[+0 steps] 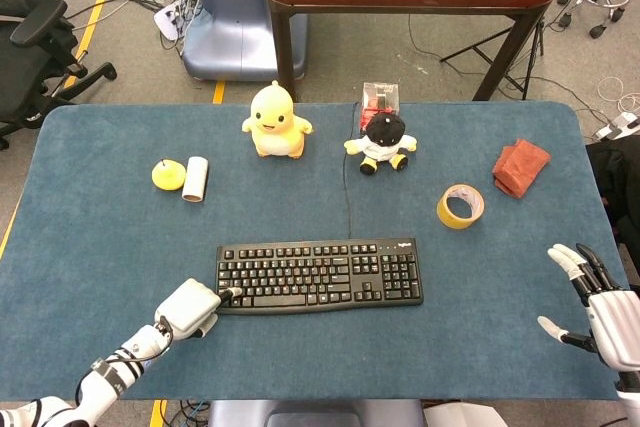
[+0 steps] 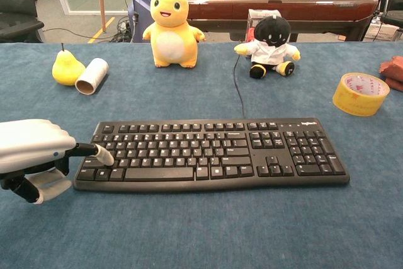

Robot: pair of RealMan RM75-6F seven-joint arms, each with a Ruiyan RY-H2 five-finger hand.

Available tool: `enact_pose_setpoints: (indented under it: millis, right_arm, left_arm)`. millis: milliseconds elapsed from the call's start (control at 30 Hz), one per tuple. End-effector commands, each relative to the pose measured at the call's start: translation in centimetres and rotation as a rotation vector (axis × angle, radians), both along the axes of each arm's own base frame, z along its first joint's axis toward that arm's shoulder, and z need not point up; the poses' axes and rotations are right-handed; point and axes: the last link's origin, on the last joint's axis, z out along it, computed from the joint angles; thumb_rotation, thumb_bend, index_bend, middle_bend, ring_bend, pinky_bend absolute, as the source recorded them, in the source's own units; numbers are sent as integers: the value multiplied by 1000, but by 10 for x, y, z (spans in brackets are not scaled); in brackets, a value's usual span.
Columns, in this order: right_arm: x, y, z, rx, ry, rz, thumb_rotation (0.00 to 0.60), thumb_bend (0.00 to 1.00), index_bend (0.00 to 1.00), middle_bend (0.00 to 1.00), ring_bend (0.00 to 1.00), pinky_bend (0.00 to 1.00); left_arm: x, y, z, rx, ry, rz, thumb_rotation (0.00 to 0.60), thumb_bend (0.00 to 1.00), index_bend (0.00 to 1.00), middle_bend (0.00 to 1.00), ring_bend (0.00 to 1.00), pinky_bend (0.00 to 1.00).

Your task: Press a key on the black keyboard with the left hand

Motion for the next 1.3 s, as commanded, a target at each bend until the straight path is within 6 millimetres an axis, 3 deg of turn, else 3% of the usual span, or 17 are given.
enact_pose_setpoints:
  millis: [33,267,667,867,1067,1300]
  right_arm:
    - [0,0,0,1,0,-1,600,0,146,145,54,435]
    - [0,0,0,-1,-3,2,600,0,146,145,54,435]
    - [0,0,0,-2,-1,0,600,0,146,145,54,435]
    - [0,-1,-2,3,5,-3,600,0,146,145,54,435]
    - [0,-1,-2,0,7,-5,600,0,146,145,54,435]
    - [1,-2,-5,7,17,-6,600,0,147,145,54,435]
  left_arm:
    - [-1,0,-1,-1,3,1,600,493,181,895,833,1000]
    - [7,-1,7,13,-25,-9,600,493,181,895,833,1000]
    - [7,-12,39,91,-89,1,600,493,181,894,827,999]
    - [-5,-26,59,209,-117,-18,600,493,187,862,790,992]
    - [-22,-42,76,326,-151,9,600,493,333,846,759,977]
    - [-49,-61,95,445,-196,44,600,493,391,845,759,976]
